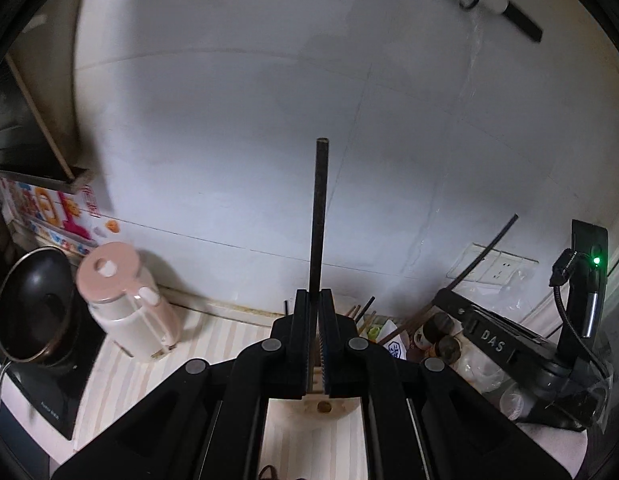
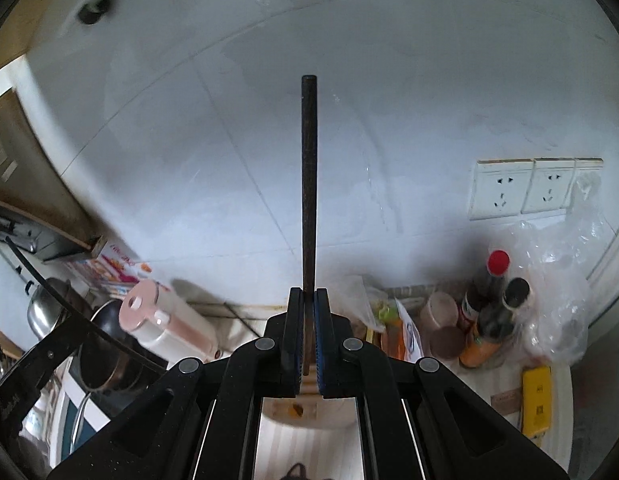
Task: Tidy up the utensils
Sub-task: 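Lower the black chopsticks into the holder and open both tools, then grasp a wooden chopstick with the right tool while the left tool grasps another wooden chopstick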
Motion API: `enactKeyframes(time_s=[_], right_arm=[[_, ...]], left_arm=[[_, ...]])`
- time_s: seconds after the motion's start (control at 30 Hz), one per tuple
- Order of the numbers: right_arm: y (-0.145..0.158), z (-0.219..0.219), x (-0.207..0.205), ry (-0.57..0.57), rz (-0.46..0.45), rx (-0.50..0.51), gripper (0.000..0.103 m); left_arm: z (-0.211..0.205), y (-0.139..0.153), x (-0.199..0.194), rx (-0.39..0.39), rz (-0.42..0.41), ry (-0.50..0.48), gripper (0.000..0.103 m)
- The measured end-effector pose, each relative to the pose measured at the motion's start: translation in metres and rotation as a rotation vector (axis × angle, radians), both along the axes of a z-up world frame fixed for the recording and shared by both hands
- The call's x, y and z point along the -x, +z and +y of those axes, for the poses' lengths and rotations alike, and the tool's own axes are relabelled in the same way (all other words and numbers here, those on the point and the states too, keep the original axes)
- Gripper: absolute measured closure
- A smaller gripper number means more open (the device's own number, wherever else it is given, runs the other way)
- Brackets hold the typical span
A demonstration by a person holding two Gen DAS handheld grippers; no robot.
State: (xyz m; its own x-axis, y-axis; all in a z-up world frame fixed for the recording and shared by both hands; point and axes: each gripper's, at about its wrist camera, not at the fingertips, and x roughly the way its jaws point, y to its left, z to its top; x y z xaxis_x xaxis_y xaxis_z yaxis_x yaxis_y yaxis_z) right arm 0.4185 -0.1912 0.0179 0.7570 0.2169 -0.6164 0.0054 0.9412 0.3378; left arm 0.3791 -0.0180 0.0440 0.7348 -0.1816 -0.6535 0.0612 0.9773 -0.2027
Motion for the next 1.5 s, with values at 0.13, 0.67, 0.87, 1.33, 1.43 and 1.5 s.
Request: enactKeyframes(time_s=[0.13, 0.67, 0.87, 1.33, 1.43, 1.5], right_arm=[[-0.014, 0.003, -0.027, -0.002, 0.038, 0.016, 0.098], [-0.077, 0.013, -0.079, 0.046, 0.198, 0.005, 0.098], [-0.082, 0.008, -0.080, 0.079, 0.233, -0.044, 0.066], [-0.096, -0.037, 0.018, -0.070, 0.165, -0.057, 0.035], [-0.118, -0.046, 0.040, -0.114, 0.189, -0.026, 0.033], [-0.142, -0.053, 0.053, -0.142, 0.237, 0.004, 0.033]], left_arm=[[-0.005, -0.025, -0.031, 0.004, 0.056, -0.012, 0.101], [-0.005, -0.085, -0.068, 0.012, 0.239, -0.069, 0.101], [0.000, -0.072, -0.053, -0.026, 0.222, -0.039, 0.094], [0.044, -0.108, 0.029, -0.189, 0.138, 0.117, 0.000], [0.040, -0.141, 0.044, -0.235, 0.188, 0.107, 0.000], [0.032, -0.170, 0.054, -0.261, 0.235, 0.089, 0.000]])
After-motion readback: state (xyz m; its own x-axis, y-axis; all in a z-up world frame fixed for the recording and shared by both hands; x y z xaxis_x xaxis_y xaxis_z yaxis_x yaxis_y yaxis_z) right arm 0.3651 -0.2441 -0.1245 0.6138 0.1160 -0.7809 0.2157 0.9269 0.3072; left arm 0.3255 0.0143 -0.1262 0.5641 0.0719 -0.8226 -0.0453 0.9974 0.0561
